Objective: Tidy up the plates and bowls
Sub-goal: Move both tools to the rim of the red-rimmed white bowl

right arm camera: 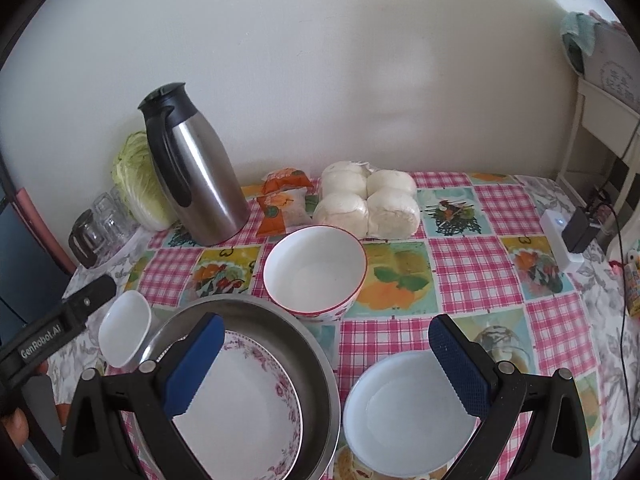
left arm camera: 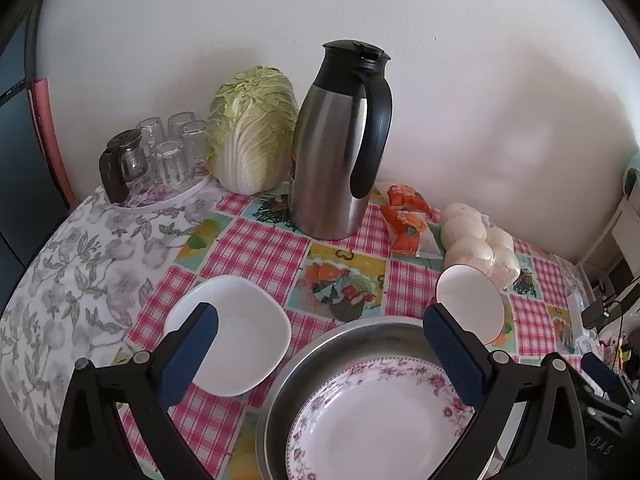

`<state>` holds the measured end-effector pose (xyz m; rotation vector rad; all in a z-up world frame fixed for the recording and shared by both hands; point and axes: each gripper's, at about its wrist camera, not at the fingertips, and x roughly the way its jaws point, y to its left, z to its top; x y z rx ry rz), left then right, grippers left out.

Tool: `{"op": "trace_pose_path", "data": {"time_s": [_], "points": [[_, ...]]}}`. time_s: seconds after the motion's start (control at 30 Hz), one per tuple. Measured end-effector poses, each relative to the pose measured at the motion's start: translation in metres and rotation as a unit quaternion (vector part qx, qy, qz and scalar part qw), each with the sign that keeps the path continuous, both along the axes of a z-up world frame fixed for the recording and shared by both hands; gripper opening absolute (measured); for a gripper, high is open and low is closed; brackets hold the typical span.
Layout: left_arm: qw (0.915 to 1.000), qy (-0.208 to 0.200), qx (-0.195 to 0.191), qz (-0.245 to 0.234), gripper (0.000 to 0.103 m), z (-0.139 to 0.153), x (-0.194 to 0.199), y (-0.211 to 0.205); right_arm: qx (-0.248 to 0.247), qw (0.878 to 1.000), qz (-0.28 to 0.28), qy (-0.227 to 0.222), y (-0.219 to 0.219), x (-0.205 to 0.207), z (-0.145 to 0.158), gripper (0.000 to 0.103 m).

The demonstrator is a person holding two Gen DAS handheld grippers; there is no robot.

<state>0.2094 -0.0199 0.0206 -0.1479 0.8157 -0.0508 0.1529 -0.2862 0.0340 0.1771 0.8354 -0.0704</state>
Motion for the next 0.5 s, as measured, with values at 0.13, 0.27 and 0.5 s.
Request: {"op": "trace_pose_path", "data": {"time_s": [0.13,0.27,0.5], "points": [[1.0,-0.002,-0.007,0.0,0.102,-0.001,0.006,-0.001,-0.002,1.0,-0.006,0.007,-0.004,0.007,-0.004,0.103],[0.9997,0.011,-0.021,-0.005,0.102,-0.006,0.015,-0.003,0.005,1.0,-0.022,0.002,-0.015,0.013,-0.004,0.103],[0.9998,0.008,0.004,-0.019,0.102,-0.01,0.021,-0.02,0.02,0.999,-0.033,0.005,-0.031,0.027,-0.009,0.103]]}}
